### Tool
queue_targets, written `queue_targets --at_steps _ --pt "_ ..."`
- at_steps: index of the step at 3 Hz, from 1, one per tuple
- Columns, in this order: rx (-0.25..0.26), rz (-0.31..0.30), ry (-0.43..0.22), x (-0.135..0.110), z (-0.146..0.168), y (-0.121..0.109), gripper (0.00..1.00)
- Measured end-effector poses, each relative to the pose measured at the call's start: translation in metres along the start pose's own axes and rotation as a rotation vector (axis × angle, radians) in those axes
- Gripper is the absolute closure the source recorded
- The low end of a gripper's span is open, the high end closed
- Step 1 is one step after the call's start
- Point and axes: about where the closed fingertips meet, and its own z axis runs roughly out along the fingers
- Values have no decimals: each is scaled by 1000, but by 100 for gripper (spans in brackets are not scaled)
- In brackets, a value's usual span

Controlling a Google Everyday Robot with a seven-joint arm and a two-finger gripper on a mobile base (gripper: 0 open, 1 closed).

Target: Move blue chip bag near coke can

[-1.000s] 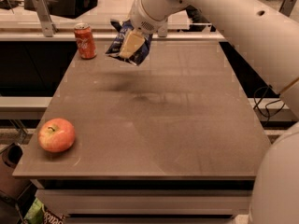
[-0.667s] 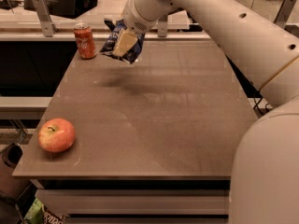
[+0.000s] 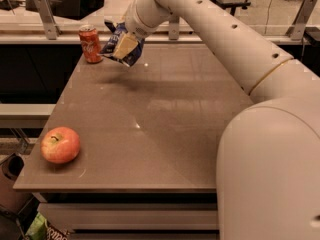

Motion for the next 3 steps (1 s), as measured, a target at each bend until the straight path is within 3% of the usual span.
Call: queue_targets --at_steps 1,3 --pt "12 16 -22 5 20 -8 100" --pt "2 15 -22 5 25 -4 59"
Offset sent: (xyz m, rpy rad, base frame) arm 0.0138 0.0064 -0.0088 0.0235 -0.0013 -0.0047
